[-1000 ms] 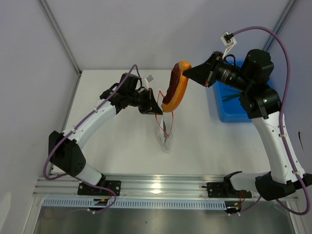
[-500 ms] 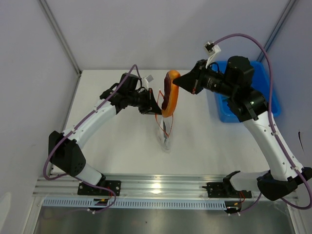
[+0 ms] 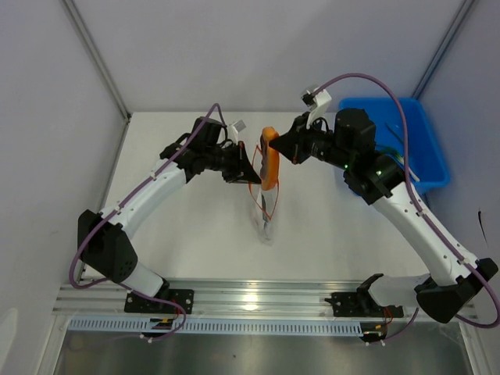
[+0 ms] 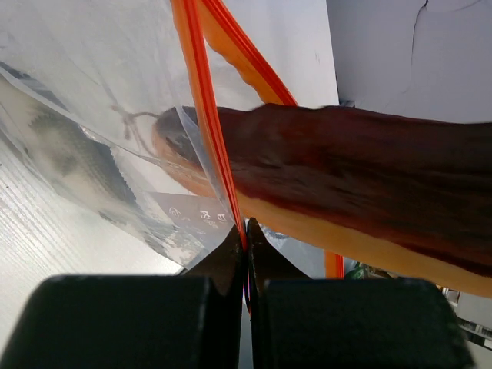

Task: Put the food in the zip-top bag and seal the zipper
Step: Place the fake food in the zipper food storage bag.

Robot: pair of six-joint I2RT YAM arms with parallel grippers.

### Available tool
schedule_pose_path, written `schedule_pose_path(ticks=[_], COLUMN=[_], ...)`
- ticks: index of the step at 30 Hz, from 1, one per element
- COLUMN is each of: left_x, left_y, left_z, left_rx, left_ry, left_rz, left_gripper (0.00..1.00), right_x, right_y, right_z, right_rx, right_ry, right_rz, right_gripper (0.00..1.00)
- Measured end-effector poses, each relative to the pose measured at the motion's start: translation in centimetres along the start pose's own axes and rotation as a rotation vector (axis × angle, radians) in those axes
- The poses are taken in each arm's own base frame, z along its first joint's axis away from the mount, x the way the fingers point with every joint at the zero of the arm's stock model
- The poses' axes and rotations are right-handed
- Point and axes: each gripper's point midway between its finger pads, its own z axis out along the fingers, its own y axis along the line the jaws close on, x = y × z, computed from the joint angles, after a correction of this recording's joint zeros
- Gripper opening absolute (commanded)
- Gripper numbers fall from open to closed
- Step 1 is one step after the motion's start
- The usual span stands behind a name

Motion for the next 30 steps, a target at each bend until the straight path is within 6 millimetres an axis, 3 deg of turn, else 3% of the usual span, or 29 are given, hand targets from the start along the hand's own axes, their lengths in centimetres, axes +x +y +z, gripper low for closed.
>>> schedule_pose_path(ticks=[14, 25, 27, 28, 29, 30], left_x=[0.0, 0.0, 0.0, 0.0, 0.0, 0.0], left_y=[-0.2, -0.2, -0.2, -0.2, -0.2, -0.2], left_z=[-0.1, -0.1, -0.1, -0.1, -0.1, -0.1], left_rx=[0.004, 0.004, 0.005, 0.005, 0.005, 0.005], left_ry=[-0.001, 0.0, -0.001, -0.001, -0.001, -0.001], left_rz=[-0.006, -0.006, -0.006, -0.006, -0.006, -0.005], left_gripper=[0.01, 0.0, 0.01, 0.0, 0.01, 0.0], right_x=[5.9, 7.6, 7.9, 8.0, 8.1, 8.2], right_y=[-1.5, -2.5, -2.9, -3.1, -3.2, -3.3], right_z=[2.8, 4.4, 4.5, 4.5, 4.5, 4.5], right_rx=[0.041, 0.102, 0.118, 0.128, 0.135, 0.142], right_ry=[-0.021, -0.081, -0.079, -0.077, -0.076, -0.074], right_rz=[-0.127, -0.201, -0.199, -0.195, -0.19, -0.186], right_gripper=[0.0, 0.0, 0.12, 0.34, 0.44, 0.66])
